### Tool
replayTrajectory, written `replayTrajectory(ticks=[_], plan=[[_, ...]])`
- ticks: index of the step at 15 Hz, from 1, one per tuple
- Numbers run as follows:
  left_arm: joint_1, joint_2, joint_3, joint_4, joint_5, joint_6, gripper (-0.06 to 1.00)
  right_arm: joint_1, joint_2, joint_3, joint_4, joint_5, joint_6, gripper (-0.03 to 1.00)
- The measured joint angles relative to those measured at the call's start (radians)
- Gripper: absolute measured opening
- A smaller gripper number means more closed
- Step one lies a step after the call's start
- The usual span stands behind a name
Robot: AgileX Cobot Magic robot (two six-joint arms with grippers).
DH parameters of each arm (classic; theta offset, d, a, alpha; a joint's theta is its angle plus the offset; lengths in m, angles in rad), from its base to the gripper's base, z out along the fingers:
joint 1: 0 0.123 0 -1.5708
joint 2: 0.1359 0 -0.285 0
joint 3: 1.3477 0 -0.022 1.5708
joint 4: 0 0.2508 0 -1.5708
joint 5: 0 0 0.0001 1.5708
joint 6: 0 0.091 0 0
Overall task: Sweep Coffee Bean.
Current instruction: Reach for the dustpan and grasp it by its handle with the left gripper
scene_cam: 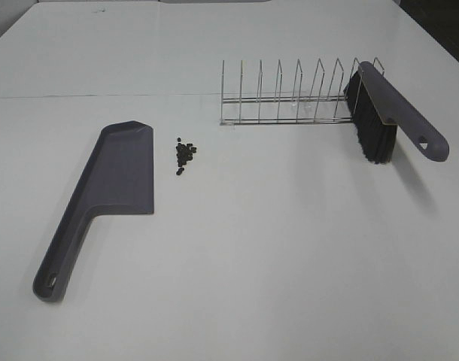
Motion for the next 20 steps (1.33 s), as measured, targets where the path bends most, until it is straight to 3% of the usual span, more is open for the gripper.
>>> replayTrajectory(ticks=[20], plan=[[0.0,0.0,0.0,0.0,0.0,0.0,0.6,0.0,0.0,0.0,0.0,0.0,0.0,0.56]])
